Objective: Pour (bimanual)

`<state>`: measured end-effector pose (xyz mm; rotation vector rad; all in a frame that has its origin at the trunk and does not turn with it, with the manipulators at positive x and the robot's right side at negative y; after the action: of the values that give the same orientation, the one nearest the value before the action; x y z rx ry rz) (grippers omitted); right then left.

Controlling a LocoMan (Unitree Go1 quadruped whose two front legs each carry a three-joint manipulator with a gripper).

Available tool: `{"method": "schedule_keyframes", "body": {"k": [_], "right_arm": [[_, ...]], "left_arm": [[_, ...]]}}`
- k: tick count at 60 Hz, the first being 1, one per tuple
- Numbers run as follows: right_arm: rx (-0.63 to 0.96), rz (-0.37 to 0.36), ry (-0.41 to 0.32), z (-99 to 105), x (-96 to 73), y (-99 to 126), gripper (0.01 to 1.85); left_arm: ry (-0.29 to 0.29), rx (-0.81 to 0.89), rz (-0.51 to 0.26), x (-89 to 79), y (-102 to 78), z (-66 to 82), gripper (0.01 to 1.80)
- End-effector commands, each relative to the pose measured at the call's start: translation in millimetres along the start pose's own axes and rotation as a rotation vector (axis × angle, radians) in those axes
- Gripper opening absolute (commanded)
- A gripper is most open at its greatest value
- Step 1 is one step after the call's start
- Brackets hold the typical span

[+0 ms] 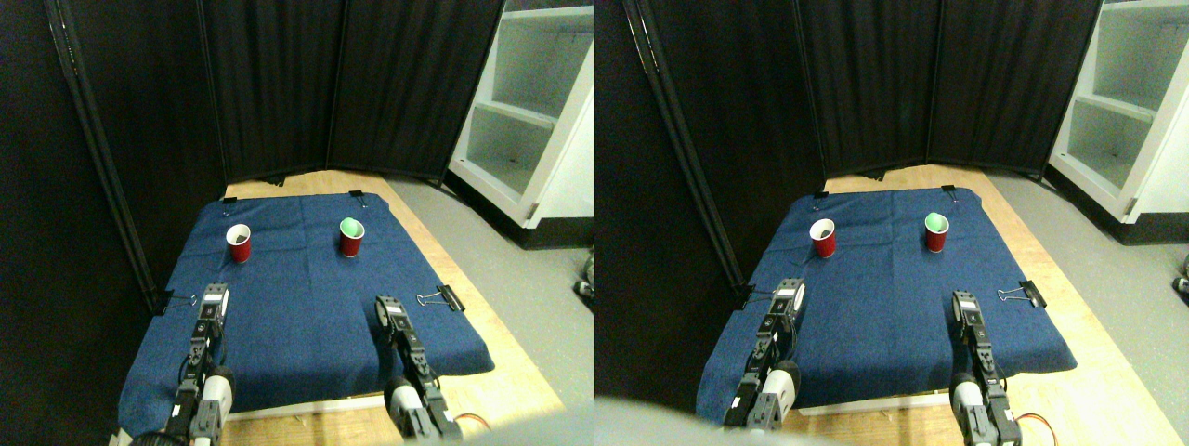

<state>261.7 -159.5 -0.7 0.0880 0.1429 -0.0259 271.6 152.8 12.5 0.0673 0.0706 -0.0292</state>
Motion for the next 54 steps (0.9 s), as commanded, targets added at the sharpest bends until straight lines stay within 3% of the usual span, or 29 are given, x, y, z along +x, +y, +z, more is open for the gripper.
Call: {"method": "schedule_keyframes", "body": {"k": [1, 16, 21, 25, 29, 32, 37, 46, 51, 54], "right_arm": [[-0.007, 0.004, -0.032, 4.5, 0.1, 0.4, 0.34], [-0.005, 0.014, -0.04, 4.5, -0.9, -1.1, 0.37], [0.002, 0.029, -0.06, 5.0, -1.5, -1.3, 0.4], [0.011, 0.039, -0.072, 6.8, -2.9, -0.6, 0.38], [0.042, 0.08, -0.104, 9.2, -1.2, -1.6, 0.34], [0.053, 0.07, -0.106, 10.5, -0.7, -1.6, 0.35], [0.089, 0.06, -0.119, 15.1, 0.3, -0.9, 0.36], [0.141, 0.089, -0.166, 22.7, 9.0, -1.1, 0.37], [0.218, 0.015, -0.145, 28.8, 12.9, -0.2, 0.38], [0.25, 0.012, -0.136, 31.2, 15.7, -0.8, 0.4]], "left_arm": [[-0.028, -0.005, -0.003, 0.3, -0.5, 3.7, 0.33], [-0.042, -0.027, -0.015, -0.3, -1.3, 5.7, 0.33], [-0.047, -0.035, -0.057, 0.0, -1.1, 5.9, 0.33], [-0.067, -0.06, -0.114, 1.6, 0.1, 5.5, 0.56], [-0.101, -0.095, -0.151, 4.9, 1.1, 5.3, 0.61], [-0.115, -0.114, -0.169, 7.4, 1.6, 5.8, 0.59], [-0.148, -0.146, -0.158, 12.3, -0.3, 11.2, 0.48], [-0.147, -0.209, -0.115, 16.6, -2.1, 20.0, 0.46], [-0.149, -0.297, -0.077, 23.1, -2.4, 23.5, 0.49], [-0.149, -0.339, -0.063, 25.1, -2.7, 24.3, 0.51]]}}
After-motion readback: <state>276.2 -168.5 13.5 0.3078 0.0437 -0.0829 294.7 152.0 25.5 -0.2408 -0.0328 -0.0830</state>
